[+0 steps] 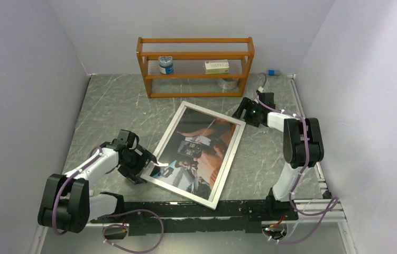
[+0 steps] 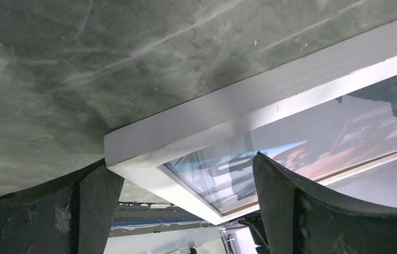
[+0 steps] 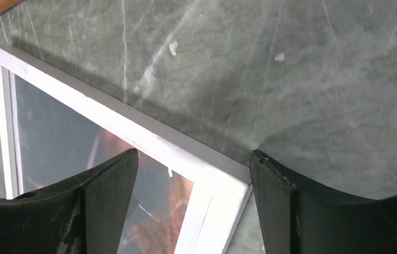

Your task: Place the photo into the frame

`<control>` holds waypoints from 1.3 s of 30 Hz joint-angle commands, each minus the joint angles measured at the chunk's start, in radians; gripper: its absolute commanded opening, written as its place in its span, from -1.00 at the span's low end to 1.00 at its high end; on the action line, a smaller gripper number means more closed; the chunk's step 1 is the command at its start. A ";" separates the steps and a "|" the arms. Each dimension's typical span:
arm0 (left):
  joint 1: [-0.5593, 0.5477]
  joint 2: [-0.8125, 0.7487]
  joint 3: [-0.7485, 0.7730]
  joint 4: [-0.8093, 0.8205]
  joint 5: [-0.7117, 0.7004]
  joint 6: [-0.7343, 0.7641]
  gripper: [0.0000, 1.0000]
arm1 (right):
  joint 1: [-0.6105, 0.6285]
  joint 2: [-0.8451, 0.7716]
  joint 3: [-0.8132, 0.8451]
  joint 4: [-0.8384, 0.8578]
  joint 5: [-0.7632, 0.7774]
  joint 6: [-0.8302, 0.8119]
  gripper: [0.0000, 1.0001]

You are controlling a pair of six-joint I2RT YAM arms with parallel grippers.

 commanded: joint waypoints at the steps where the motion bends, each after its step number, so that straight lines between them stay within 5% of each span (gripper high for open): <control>1: -0.003 -0.004 -0.020 0.230 0.052 -0.002 0.89 | 0.011 -0.085 -0.082 -0.046 -0.101 0.056 0.58; 16: 0.069 0.376 0.318 0.260 0.104 0.227 0.89 | 0.009 -0.333 -0.410 -0.059 -0.194 0.128 0.49; 31: 0.099 0.685 0.645 0.283 0.298 0.331 0.89 | 0.009 -0.518 -0.652 -0.109 -0.363 0.145 0.46; 39: 0.110 0.771 0.702 0.264 0.271 0.303 0.85 | 0.014 -0.672 -0.710 -0.207 -0.400 0.100 0.44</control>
